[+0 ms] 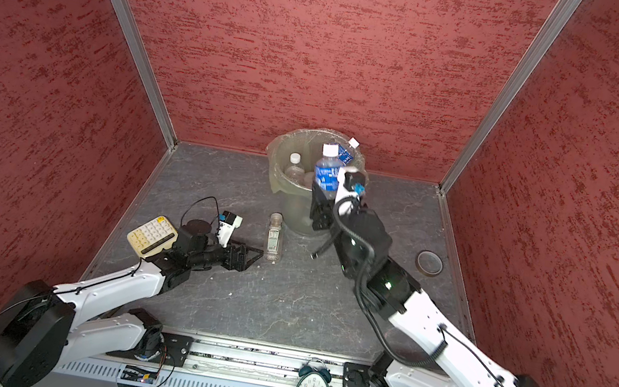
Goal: Throw the plastic bottles in the bin
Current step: 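Lift the Pocari Sweat bottle upright with the right gripper, then carry the Pocari Sweat bottle over the bin and open the right gripper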
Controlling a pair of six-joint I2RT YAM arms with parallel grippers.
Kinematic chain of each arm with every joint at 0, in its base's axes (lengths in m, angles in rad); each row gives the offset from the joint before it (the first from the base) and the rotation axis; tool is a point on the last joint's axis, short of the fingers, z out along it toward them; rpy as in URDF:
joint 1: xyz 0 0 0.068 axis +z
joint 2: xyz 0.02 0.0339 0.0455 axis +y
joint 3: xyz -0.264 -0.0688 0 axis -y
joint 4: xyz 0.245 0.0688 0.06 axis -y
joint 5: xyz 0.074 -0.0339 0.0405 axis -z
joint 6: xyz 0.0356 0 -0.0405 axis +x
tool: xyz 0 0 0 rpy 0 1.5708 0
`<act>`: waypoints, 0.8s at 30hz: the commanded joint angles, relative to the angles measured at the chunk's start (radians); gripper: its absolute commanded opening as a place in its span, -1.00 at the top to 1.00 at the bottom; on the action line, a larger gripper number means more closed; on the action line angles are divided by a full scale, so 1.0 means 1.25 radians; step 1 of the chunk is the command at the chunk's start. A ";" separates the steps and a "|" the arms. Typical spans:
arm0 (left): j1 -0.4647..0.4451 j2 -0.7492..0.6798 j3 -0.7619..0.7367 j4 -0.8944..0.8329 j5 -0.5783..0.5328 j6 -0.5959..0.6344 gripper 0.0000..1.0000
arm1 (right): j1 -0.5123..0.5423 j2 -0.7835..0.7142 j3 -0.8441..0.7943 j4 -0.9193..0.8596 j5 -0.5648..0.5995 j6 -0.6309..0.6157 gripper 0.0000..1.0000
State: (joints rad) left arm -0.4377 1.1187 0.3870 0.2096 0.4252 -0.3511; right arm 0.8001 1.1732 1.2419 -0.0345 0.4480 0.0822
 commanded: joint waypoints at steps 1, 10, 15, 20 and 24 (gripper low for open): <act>-0.001 -0.011 0.011 0.001 0.000 0.015 -0.99 | -0.110 0.182 0.177 0.010 -0.082 -0.034 -0.13; 0.005 -0.071 -0.008 -0.024 -0.026 0.008 -0.99 | -0.188 0.323 0.358 -0.036 -0.117 0.004 -0.97; 0.007 -0.036 0.004 -0.011 -0.017 0.011 -0.99 | -0.189 0.252 0.306 -0.045 -0.108 -0.004 -0.97; 0.007 -0.018 0.009 -0.007 -0.016 0.010 -0.99 | -0.188 0.182 0.220 -0.043 -0.096 -0.004 -0.97; 0.007 -0.018 0.010 -0.010 -0.020 0.011 -0.99 | -0.190 0.129 0.132 -0.034 -0.089 0.011 -0.97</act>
State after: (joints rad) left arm -0.4324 1.0943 0.3870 0.1913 0.4099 -0.3504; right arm 0.5648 1.3460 1.4704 -0.0711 0.3252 0.0822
